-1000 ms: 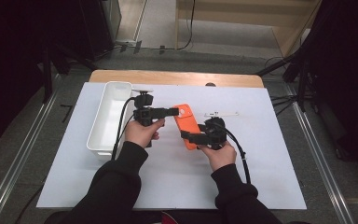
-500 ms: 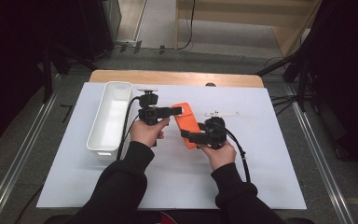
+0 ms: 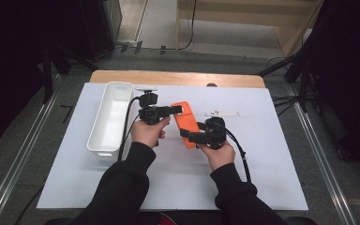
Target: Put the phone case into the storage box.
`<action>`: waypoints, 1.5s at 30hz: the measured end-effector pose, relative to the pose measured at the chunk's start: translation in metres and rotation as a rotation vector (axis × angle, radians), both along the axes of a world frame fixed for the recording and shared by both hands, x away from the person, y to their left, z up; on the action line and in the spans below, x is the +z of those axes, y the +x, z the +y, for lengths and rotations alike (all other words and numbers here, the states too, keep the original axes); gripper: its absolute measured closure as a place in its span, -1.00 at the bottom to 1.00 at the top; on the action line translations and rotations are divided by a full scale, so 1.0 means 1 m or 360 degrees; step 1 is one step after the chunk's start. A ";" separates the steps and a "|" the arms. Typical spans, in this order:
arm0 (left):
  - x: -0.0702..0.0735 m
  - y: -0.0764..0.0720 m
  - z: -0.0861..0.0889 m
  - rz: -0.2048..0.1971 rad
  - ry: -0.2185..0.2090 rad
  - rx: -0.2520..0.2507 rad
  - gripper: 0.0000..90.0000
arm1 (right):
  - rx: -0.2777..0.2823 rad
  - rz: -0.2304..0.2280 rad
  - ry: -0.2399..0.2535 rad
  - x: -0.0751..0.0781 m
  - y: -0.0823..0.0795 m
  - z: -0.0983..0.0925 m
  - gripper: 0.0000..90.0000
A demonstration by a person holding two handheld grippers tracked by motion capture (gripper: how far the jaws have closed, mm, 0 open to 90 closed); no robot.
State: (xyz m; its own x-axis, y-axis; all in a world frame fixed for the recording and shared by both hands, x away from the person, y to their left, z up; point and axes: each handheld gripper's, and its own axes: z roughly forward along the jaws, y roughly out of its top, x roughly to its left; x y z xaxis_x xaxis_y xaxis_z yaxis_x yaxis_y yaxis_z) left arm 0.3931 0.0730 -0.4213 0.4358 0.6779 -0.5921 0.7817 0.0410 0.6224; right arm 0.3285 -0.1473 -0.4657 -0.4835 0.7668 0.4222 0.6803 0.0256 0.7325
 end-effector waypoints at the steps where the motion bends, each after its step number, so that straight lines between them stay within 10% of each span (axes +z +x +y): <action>1: 0.001 0.000 0.000 -0.0006 -0.0005 0.0012 0.39 | -0.0002 0.0000 0.0002 0.000 0.000 0.000 -0.68; 45: 0.009 -0.010 -0.010 -0.0102 -0.0051 -0.0032 0.72 | 0.0032 -0.0034 -0.0028 -0.006 0.001 0.004 -0.69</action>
State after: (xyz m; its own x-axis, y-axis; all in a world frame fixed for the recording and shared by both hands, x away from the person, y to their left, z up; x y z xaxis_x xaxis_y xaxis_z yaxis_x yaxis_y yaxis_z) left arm 0.3830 0.0633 -0.4125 0.4869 0.6494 -0.5841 0.7413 0.0465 0.6696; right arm 0.3292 -0.1431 -0.4719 -0.5074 0.7642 0.3982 0.6639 0.0521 0.7460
